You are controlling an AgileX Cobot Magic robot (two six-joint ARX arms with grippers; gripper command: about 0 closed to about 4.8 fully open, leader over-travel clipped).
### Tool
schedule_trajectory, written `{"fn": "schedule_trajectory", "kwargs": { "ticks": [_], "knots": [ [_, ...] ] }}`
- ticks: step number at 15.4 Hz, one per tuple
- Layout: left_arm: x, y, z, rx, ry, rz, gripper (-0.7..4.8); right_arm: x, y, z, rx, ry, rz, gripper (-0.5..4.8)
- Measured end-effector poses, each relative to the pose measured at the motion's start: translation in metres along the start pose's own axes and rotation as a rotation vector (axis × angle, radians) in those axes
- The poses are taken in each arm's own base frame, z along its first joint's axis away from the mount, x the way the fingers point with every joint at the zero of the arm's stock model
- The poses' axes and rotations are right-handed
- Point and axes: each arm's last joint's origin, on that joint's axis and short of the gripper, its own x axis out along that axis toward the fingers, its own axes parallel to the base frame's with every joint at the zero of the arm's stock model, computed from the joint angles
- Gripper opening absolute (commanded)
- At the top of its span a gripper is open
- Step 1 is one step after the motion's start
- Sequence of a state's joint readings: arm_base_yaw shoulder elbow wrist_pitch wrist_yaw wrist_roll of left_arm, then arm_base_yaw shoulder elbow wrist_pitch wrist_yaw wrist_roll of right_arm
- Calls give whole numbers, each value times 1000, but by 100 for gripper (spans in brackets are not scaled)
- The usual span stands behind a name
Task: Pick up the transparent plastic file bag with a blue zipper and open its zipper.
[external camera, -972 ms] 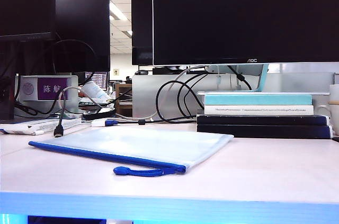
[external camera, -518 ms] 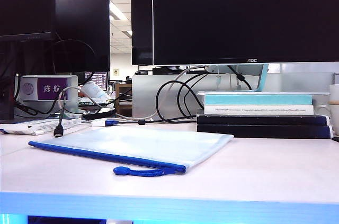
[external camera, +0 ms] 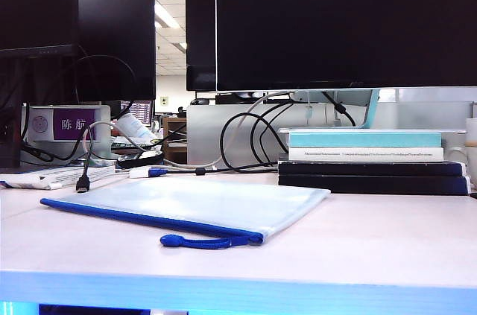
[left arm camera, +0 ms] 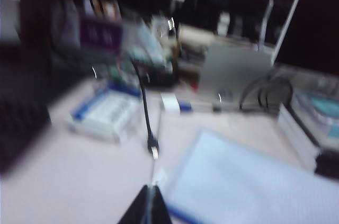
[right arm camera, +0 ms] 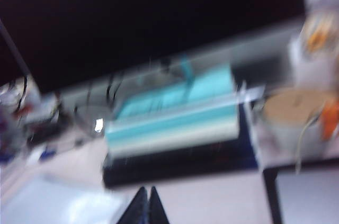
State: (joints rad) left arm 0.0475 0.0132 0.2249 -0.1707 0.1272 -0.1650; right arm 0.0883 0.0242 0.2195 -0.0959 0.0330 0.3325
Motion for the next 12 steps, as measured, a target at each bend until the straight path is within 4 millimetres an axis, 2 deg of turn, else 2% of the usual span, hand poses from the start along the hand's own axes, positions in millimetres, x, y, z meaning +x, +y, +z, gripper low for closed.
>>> {"fn": "schedule_trajectory", "kwargs": {
  "ticks": [4,6,8,10,12],
  "knots": [
    [0,-4,26,3,-18,12,-6,8,12,35,0,8,-15,-1],
    [8,-6,44,14,12,12,-6,25,20,55,-2,67,-9,-1],
    [22,-9,64,125,53,-38,-6,53,30,73,-31,154,41,-1],
    [41,-10,76,222,110,-92,-6,81,35,77,-59,246,102,-1],
    [52,-11,83,259,109,-143,-6,98,35,74,-55,290,116,-1]
  ]
}}
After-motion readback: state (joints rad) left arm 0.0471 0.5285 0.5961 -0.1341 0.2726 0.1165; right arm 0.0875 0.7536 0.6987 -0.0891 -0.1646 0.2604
